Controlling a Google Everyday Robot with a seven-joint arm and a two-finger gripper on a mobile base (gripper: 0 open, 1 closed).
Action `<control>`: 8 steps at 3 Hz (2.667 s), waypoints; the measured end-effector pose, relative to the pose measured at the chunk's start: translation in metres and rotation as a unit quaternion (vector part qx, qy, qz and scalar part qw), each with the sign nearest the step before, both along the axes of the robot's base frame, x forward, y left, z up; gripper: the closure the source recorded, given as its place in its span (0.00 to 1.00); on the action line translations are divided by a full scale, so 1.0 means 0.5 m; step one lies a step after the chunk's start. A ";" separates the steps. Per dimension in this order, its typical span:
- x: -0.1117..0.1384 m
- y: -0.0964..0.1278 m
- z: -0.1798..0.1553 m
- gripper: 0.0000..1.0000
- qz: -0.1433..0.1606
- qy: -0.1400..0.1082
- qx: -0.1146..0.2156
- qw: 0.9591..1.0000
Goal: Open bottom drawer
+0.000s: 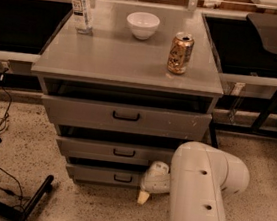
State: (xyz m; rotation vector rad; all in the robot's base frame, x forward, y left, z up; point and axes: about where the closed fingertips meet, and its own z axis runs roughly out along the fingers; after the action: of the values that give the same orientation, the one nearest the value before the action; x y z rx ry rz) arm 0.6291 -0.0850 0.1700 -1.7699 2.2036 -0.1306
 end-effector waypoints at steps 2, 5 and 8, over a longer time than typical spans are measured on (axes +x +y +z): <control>-0.036 -0.052 0.009 0.48 -0.027 0.033 -0.008 0.999; -0.046 -0.055 0.034 1.00 -0.025 0.039 -0.011 0.999; -0.136 -0.079 0.022 1.00 -0.021 0.083 -0.021 0.996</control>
Offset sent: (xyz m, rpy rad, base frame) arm -0.0469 -0.0558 0.0205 -0.0308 0.1453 -0.0743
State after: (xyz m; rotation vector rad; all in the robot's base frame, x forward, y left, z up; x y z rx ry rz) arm 0.5611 -0.1243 0.1812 -1.8171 2.3710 -0.0386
